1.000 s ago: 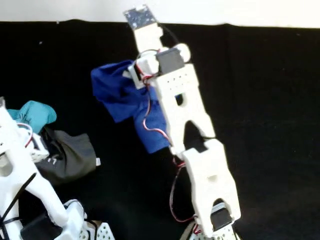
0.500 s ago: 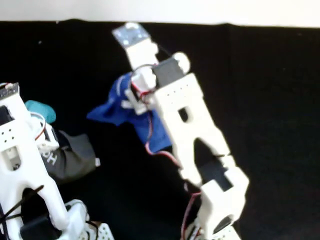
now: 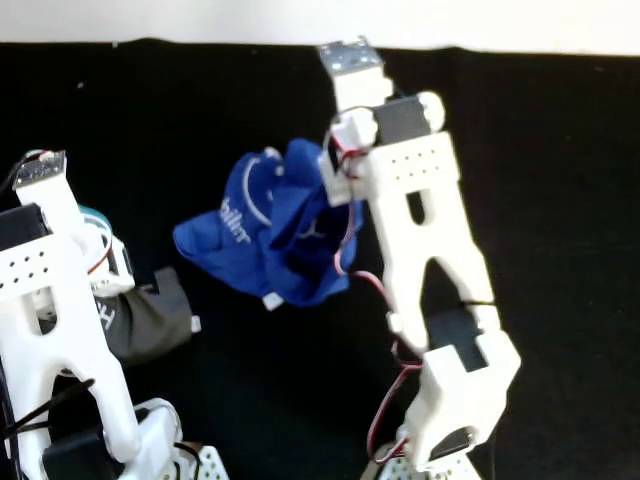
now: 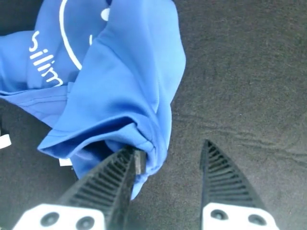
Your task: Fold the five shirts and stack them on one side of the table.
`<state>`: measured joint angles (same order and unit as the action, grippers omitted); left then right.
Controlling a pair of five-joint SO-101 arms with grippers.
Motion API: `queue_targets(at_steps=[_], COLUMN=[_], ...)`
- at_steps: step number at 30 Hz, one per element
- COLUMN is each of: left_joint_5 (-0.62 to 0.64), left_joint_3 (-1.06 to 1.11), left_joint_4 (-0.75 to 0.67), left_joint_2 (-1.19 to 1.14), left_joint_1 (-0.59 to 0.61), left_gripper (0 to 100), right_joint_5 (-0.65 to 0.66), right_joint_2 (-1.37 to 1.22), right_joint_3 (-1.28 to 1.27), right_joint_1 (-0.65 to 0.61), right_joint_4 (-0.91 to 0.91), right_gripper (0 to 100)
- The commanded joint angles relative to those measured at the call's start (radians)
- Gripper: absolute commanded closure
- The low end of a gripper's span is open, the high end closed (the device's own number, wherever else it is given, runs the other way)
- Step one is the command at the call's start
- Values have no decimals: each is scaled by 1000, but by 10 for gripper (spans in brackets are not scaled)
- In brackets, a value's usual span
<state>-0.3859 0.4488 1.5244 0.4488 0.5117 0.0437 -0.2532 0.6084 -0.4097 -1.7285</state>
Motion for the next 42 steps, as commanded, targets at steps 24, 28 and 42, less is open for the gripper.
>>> queue_targets(at_steps=[24, 28, 42], left_joint_5=[353, 407, 479], left_joint_3=[145, 145, -433], left_joint_4=[-477, -575, -482], left_joint_2=[16, -19, -782], left_joint_1=[-567, -699, -742], left_gripper=[712, 712, 712], right_joint_5=[-3, -6, -2], right_joint_2=[62, 62, 176], right_joint_3=[140, 91, 76], right_joint_1=[315, 312, 309], right_joint_4=[-35, -35, -35], right_gripper=[992, 992, 992])
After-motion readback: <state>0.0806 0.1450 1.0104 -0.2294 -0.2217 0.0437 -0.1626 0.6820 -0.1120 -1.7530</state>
